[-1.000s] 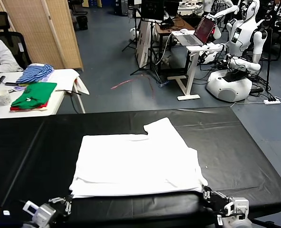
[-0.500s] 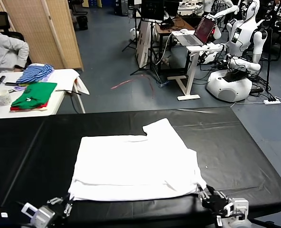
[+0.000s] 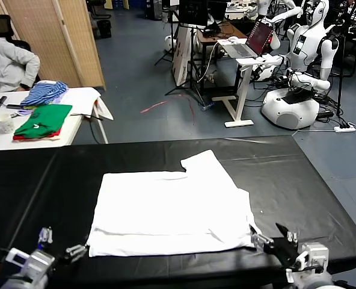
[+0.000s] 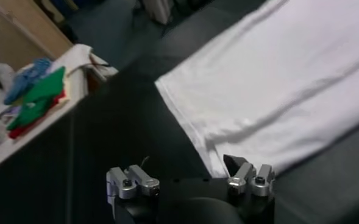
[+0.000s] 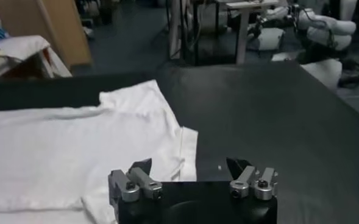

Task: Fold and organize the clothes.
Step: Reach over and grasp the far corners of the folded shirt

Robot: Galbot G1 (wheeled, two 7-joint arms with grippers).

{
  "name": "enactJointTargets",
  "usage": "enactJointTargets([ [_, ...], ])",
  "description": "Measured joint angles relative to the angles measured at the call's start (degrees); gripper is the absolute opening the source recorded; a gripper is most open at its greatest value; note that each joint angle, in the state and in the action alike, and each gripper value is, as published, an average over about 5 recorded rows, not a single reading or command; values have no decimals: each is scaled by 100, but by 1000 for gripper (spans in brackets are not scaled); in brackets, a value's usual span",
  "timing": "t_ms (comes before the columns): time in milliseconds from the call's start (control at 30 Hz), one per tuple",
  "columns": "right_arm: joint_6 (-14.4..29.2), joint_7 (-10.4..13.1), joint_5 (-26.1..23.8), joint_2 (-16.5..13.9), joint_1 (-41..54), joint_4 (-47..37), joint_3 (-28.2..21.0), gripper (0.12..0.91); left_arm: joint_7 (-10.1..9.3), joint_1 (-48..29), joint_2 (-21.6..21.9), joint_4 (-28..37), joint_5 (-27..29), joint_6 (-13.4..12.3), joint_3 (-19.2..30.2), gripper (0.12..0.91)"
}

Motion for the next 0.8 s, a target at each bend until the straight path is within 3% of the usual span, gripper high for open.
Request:
enactJointTargets([
  [200,387,-25,189,-432,927,-718,-320,907,-447,-694,65,368,-989,-30,221,907],
  [300,359,65,206,-583,1521,-1182,-632,907,-750,-1204,74,709,-1420,-158,446,907],
  [400,316,103,205,-627,2137,-1659,-1030,907,-920,-1699,113,1091,-1645,-371,692,907],
  [800,356,86,59,-330,4306,-3683,-2514,907,-1049,-3064,156,2488,-1704,-1036,1629,907],
])
